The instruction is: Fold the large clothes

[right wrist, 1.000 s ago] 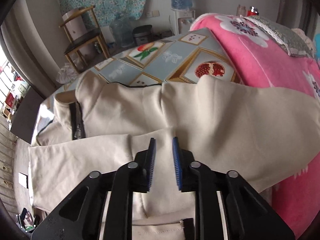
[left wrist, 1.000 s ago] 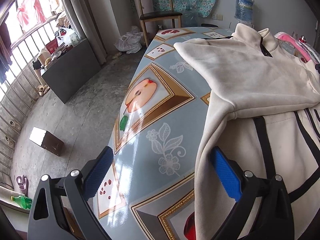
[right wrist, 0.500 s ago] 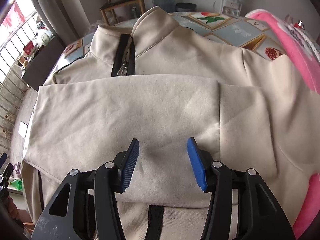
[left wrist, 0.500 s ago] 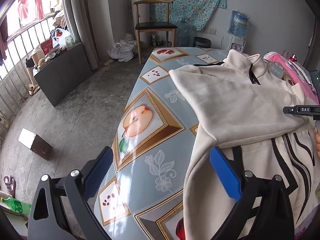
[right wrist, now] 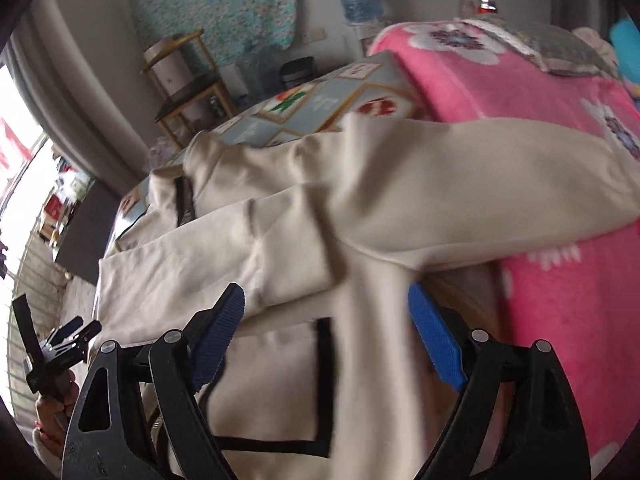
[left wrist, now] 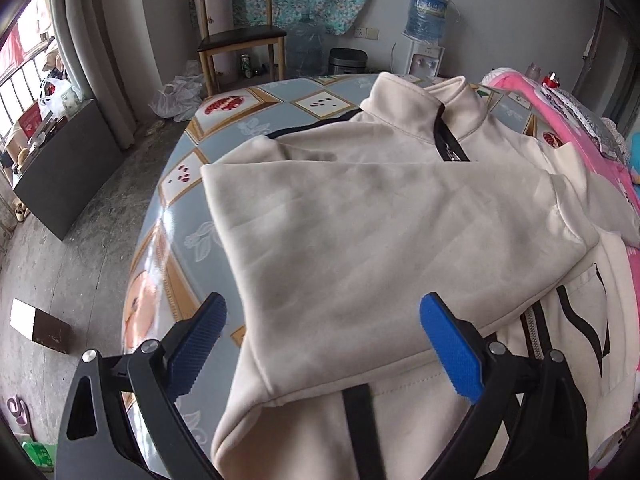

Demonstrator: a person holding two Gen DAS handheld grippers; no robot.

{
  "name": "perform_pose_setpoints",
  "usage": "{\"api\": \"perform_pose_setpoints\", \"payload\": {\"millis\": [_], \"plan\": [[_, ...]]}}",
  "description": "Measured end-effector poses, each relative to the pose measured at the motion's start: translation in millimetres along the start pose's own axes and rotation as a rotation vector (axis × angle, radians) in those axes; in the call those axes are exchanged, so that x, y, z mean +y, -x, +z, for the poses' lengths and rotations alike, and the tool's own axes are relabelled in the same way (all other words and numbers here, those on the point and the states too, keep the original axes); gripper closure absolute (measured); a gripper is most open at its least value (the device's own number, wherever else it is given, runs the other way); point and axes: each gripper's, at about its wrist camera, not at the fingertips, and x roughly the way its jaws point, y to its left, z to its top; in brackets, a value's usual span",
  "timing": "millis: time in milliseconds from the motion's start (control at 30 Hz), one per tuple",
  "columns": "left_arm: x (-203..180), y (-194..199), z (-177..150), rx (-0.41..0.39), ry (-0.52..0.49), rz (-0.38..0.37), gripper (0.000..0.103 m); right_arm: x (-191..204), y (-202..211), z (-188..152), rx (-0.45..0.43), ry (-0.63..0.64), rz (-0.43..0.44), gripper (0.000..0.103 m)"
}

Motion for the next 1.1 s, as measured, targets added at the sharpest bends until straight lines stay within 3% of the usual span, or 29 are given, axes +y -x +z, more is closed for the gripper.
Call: {"api": "perform_pose_setpoints", "payload": {"millis": [267, 400, 567, 733, 800, 933, 1000, 1100], "plan": [[-17, -34, -5, 0.051, -0.05, 0.066, 0.007, -155, 39, 31, -0.132, -0.367, -0.085, 0.022], [-18, -35, -6, 0.052, -0.053, 0.077, 0.007, -222, 32, 43, -0.172, -0.567, -0.068, 0.024], [-18, -35, -5, 0.06, -0.051, 0.077, 0.007, -288, 9, 54, -0.149, -0.753, -0.043, 0.035], [-18, -35, -4, 0.07, -0.048, 0.083, 0.007, -320, -22, 58, -0.087, -0.852, -0.044, 0.047], [-19, -36, -3, 0.071, -0.045, 0.086, 0.007, -326, -27, 56, -0.092, -0.89, -0.028, 0.047], [-20, -36, -3, 0.07, -0.04, 0.092, 0.007, -326, -22, 52, -0.1, -0.904, -0.032, 0.056], [-19, -36, -3, 0.071, -0.04, 0.093, 0.007, -331, -14, 46, -0.119, -0.933, 0.004, 0.057], [-20, -36, -3, 0.071, -0.04, 0.093, 0.007, -340, 1, 36, -0.152, -0.969, -0.013, 0.055]]}}
